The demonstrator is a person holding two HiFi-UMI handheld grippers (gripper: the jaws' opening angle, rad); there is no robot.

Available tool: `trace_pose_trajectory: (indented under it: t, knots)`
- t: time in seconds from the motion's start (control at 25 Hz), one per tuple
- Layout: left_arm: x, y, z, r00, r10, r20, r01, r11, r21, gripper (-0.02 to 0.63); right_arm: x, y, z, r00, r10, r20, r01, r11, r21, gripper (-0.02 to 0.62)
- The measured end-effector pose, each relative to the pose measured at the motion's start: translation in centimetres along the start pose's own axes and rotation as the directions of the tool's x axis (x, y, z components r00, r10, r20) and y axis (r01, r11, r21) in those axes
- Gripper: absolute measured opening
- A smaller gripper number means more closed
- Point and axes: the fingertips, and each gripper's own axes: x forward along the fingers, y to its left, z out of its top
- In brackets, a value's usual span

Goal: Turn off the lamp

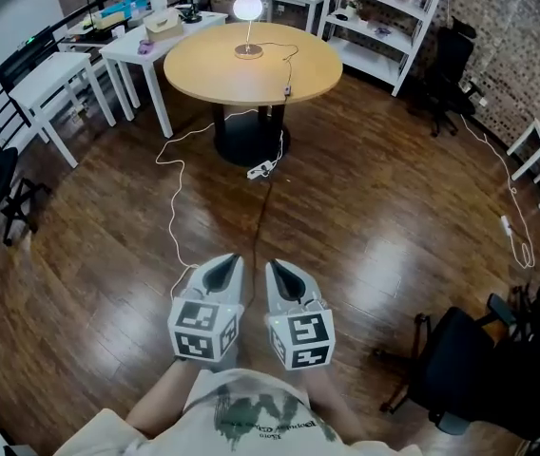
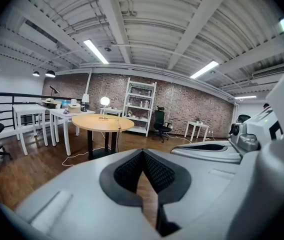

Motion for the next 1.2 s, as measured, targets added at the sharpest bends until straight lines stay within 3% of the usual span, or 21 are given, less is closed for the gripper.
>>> trace_pose_trajectory:
  t: [0.36,0.8,1.2]
  knots:
    - [7.5,6.3,3.8,0.996,-0.084,-0.024,0.084,0.996,0.000,0.000,9.3,-1.8,3.5,0.997,-0.072,-0.019,0.072,0.997,-0.001,0.000]
    - [12.1,12.6,6.7,0.985,-0.171,-0.015,0.171,0.985,-0.007,0.000,17.7,-1.3,5.8,0.992,-0.126,-0.029,0.125,0.992,-0.013,0.000]
    - [14.6,16.2,7.0,0.982,-0.186,-0.016,0.186,0.982,-0.022,0.000,22.0,-1.0,6.3,0.990,-0.133,-0.040,0.132,0.991,-0.033,0.000]
